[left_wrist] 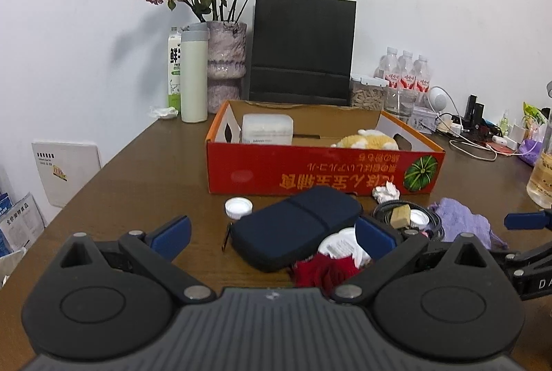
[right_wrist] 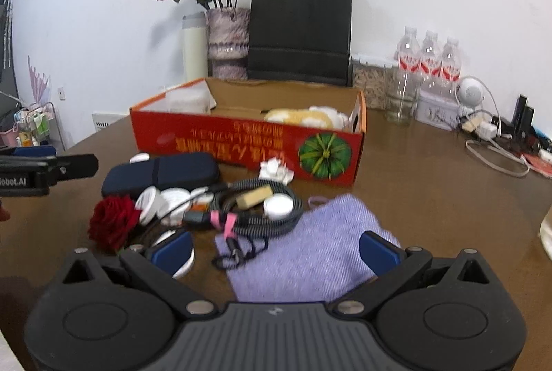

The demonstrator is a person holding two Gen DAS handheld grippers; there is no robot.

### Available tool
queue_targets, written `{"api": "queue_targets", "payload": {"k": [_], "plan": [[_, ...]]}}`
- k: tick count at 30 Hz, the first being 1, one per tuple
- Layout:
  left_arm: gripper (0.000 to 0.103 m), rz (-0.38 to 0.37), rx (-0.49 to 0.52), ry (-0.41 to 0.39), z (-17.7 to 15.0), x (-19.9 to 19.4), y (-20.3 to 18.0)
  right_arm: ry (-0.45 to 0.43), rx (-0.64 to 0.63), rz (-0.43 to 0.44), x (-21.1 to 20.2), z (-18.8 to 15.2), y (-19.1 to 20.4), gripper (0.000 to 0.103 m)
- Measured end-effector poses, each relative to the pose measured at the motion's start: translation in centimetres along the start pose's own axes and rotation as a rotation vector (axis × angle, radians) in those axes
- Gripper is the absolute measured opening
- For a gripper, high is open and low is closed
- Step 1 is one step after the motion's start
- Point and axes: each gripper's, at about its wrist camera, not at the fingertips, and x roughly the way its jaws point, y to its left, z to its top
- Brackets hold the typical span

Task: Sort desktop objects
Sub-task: 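Withdraw both grippers from the box back over the table items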

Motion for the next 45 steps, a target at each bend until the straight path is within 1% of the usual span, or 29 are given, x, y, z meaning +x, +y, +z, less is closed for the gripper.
{"api": "queue_targets", "payload": {"k": [5, 15, 26, 32, 39, 43, 45], "plan": [[0.103, -0.001, 0.004, 0.005, -0.4, -0.1, -0.2, 0.011, 0.035, 0.014, 0.0, -0.9, -0.1, 0.103], [0.103, -0.012, 0.034, -0.008, -0.8, -0.3, -1.2, 0.004, 0.052, 0.038, 0.1, -1.2, -0.1, 0.103], [0.103, -0.016, 0.038, -0.001, -1.0, 0.0, -1.6, 0.004, 0.055, 0.035, 0.0, -1.5, -0.2, 0.103], [0.103, -0.012, 0.032, 0.003, -1.1, -0.2, -1.4, -0.004, 0.036, 0.034, -0.3, -1.5, 0.3, 0.103], [0.103, 0.017, 0.012, 0.007, -1.3, -0.5, -0.2, -0.014, -0.010, 0.071, -0.3, -1.3, 1.6, 0.103], [0.103, 0.015, -0.002, 0.012, -1.5, -0.7, 0.6, -0.005, -0.030, 0.088, 0.4, -1.0, 2.8, 0.092], [0.103, 0.014, -0.003, 0.016, -1.7, -0.7, 0.9, -0.001, -0.044, 0.092, 0.7, -0.9, 3.3, 0.089]]}}
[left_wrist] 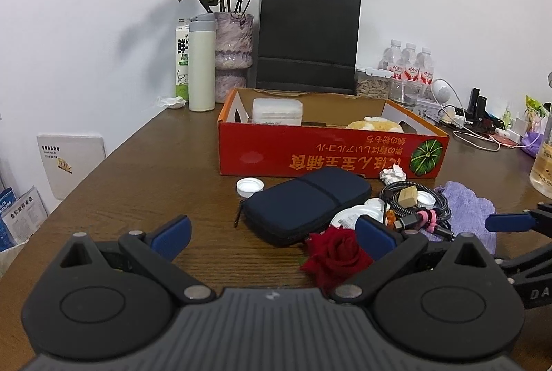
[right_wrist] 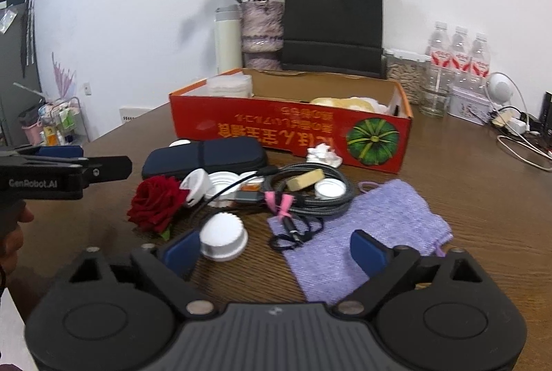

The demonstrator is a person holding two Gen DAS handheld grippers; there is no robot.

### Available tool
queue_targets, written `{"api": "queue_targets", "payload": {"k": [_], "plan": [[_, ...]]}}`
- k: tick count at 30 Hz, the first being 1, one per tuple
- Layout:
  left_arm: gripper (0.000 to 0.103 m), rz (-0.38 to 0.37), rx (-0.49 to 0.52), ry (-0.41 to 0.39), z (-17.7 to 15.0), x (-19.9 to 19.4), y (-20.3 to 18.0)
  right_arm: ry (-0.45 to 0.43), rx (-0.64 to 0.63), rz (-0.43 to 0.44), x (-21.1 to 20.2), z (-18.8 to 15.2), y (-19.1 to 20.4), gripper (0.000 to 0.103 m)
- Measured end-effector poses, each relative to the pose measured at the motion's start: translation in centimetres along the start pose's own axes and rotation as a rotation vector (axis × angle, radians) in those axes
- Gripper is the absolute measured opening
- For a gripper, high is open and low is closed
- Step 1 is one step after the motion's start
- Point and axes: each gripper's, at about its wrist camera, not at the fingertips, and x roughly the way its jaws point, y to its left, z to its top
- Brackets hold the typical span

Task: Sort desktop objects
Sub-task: 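Withdraw both grippers from the box back over the table items, then lower left gripper onto the red rose and close on it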

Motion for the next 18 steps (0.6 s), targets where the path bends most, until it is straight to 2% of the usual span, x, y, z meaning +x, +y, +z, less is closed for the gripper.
{"api": "queue_targets", "payload": {"k": [2, 3, 8, 13, 14, 18], "plan": [[0.103, -0.009, 0.004, 0.009, -0.1, 0.1, 0.1, 0.003, -0.012, 0.001, 0.2, 0.2, 0.4, 0.079], [0.103, -0.015, 0.006, 0.013, -0.1, 0.2, 0.0, 0.003, -0.014, 0.004, 0.3, 0.3, 0.5, 0.078], [0.103, -0.057, 0.027, 0.047, -0.3, 1.3, -0.9, -0.011, -0.031, 0.028, 0.1, 0.3, 1.2, 0.078], [0.103, -0.098, 0.044, 0.089, -0.6, 2.9, -2.0, -0.002, -0.030, 0.007, -0.1, 0.1, 0.8, 0.078], [0.101, -0.107, 0.046, 0.097, -0.7, 3.1, -2.2, -0.002, -0.029, 0.003, -0.1, 0.0, 0.6, 0.078], [0.076, -0.129, 0.049, 0.138, -0.9, 4.1, -2.6, 0.003, -0.024, -0.004, -0.2, -0.1, 0.3, 0.078]]}}
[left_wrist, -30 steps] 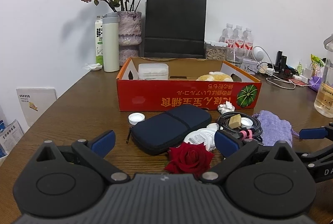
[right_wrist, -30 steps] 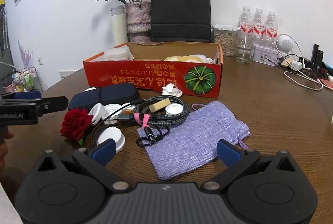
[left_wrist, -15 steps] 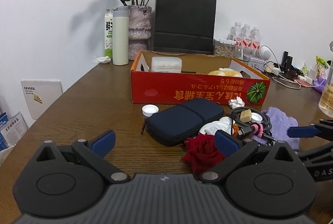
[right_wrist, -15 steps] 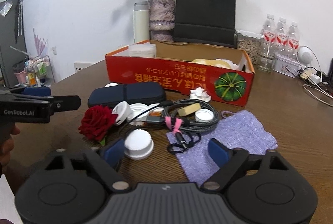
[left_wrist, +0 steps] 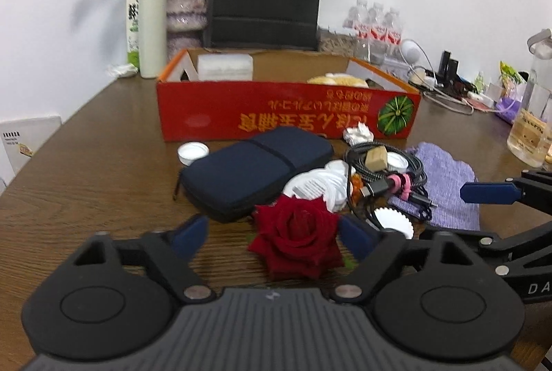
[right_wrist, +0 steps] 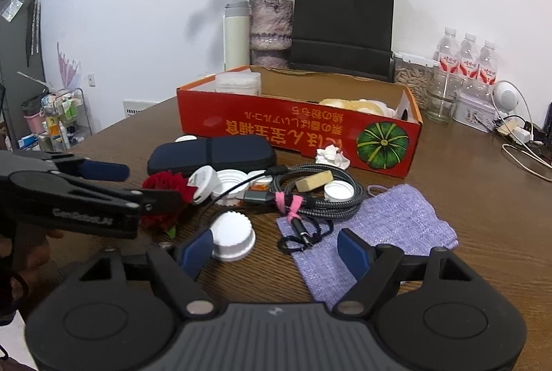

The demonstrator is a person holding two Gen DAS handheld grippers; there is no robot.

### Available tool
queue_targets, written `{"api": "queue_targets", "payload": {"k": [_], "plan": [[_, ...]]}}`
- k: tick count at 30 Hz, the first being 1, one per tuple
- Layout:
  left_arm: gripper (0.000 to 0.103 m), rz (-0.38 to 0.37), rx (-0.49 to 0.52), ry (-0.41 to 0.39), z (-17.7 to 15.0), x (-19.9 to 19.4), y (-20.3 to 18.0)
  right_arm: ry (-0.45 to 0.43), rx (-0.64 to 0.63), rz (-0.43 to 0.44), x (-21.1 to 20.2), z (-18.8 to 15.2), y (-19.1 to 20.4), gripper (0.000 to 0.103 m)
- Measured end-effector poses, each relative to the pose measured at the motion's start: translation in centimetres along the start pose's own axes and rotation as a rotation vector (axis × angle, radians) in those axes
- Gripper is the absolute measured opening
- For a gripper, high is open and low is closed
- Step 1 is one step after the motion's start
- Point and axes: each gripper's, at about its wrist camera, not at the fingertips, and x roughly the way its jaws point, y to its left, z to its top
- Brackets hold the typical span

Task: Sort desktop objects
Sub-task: 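Lower left gripper onto the red rose and close on it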

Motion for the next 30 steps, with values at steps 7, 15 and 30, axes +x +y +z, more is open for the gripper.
{"api": "queue_targets", "payload": {"k": [7, 15, 30], "plan": [[0.042, -0.024, -0.005, -0.007, -0.1, -0.3, 0.0, 0.000, -0.011, 0.017, 0.0, -0.1, 0.3, 0.078], [0.038, -0.008, -0.042, -0.042, -0.1, -1.6, 1.1, -0.002, -0.043, 0.044, -0.1, 0.3, 1.4, 0.078], [0.038, -0.012, -0.081, -0.084, -0.7, -4.1, 2.8, 0.089, -0.108, 0.053, 1.2, -0.4, 4.5, 0.033]]}}
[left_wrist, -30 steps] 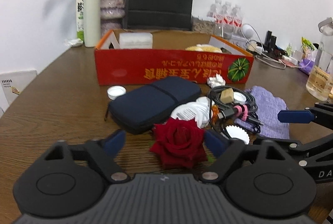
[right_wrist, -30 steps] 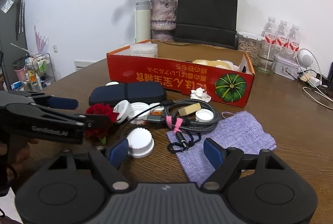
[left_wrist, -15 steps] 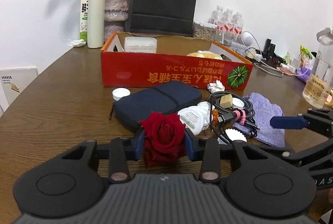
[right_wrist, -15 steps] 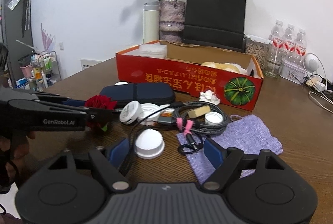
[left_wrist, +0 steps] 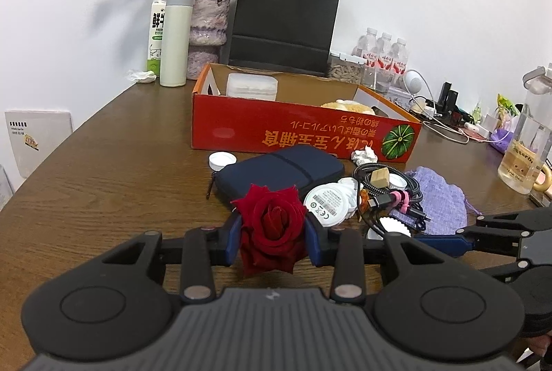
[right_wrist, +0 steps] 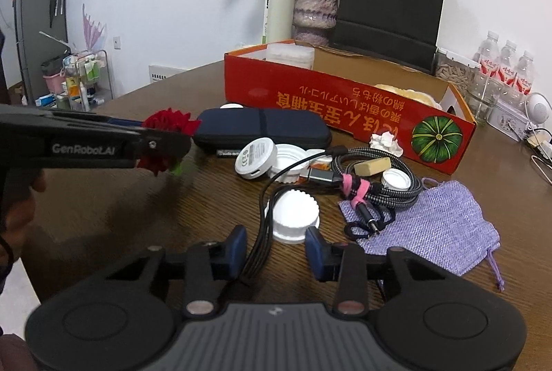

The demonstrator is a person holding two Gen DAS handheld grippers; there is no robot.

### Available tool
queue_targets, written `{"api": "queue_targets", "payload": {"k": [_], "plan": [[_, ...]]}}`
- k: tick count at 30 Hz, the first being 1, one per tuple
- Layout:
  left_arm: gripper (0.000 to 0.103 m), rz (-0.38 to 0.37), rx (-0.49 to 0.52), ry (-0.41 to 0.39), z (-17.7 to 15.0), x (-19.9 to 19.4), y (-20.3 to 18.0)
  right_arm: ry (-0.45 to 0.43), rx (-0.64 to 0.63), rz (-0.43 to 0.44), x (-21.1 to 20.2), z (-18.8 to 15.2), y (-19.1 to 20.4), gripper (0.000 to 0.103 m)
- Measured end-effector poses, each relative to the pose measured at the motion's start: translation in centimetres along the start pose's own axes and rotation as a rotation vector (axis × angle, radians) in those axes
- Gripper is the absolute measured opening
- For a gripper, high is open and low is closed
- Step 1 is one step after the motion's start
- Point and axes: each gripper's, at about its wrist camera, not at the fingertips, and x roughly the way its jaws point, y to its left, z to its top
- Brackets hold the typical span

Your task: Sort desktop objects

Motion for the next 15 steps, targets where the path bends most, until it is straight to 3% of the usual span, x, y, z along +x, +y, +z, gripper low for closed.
{"api": "queue_targets", "payload": {"k": [2, 4, 15], "plan": [[0.038, 0.000, -0.001, -0.006, 0.0, -0.3, 0.1, 0.006, 0.006, 0.029, 0.0, 0.1, 0.0, 0.018], [0.038, -0.001, -0.003, -0.013, -0.1, -0.7, 0.1, 0.011, 0.018, 0.043, 0.0, 0.1, -0.1, 0.013], [0.038, 0.000, 0.005, -0.046, 0.1, -2.4, -0.2, -0.046, 0.089, 0.071, -1.5, 0.1, -1.0, 0.007]]}}
